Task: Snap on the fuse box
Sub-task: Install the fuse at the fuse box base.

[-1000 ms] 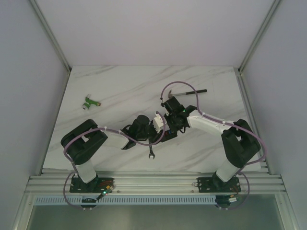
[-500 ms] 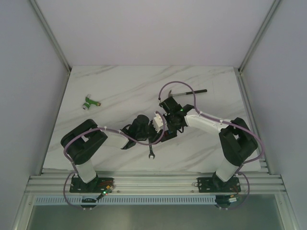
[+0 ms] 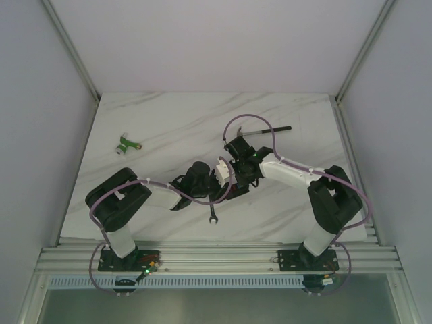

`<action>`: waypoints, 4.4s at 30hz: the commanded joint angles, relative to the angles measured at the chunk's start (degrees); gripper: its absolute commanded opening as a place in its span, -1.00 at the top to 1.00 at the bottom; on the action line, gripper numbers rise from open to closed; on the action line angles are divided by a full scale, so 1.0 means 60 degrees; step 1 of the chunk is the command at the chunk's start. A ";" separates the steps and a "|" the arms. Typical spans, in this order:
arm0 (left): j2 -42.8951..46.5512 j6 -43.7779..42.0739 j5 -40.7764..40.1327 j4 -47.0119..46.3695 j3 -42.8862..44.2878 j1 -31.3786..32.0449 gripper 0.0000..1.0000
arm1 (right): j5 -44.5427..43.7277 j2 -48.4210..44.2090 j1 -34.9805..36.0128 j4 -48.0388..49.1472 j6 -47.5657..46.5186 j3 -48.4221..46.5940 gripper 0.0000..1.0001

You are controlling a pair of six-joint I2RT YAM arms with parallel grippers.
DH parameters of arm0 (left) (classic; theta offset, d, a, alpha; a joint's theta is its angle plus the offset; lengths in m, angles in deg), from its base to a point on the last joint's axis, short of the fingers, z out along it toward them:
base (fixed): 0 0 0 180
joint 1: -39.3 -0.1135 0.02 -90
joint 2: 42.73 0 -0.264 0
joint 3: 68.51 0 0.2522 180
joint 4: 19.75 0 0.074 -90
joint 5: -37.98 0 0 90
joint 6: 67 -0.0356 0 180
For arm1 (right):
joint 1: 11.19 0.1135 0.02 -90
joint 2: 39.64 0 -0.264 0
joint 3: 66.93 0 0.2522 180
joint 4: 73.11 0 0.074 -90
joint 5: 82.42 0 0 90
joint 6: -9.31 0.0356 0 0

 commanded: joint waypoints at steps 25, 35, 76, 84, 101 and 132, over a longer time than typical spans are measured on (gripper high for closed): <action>-0.0283 -0.0035 0.0179 0.0584 -0.0019 -0.0159 0.18 | -0.0103 0.1998 0.0030 -0.2115 -0.0511 0.0532 1.00; -0.0290 -0.0040 0.0201 0.0583 -0.0020 -0.0180 0.20 | -0.0111 0.2773 0.0083 -0.1997 -0.0538 0.0424 1.00; -0.0241 -0.0056 0.0266 0.0694 -0.0021 -0.0214 0.18 | 0.0498 0.0493 -0.0103 -0.1894 0.0160 -0.1446 0.47; -0.0252 -0.0071 0.0294 0.0698 -0.0004 -0.0207 0.18 | 0.0478 0.0717 -0.0339 -0.1477 0.0270 -0.1415 0.60; -0.0311 -0.0071 0.0306 0.0741 0.0048 -0.0214 0.18 | 0.0777 0.1151 -0.0447 -0.1459 0.0272 -0.1200 0.81; 0.0213 -0.0017 0.0014 0.1282 -0.0307 -0.0257 0.17 | 0.1151 0.0787 -0.0037 -0.1207 -0.0104 -0.1446 0.80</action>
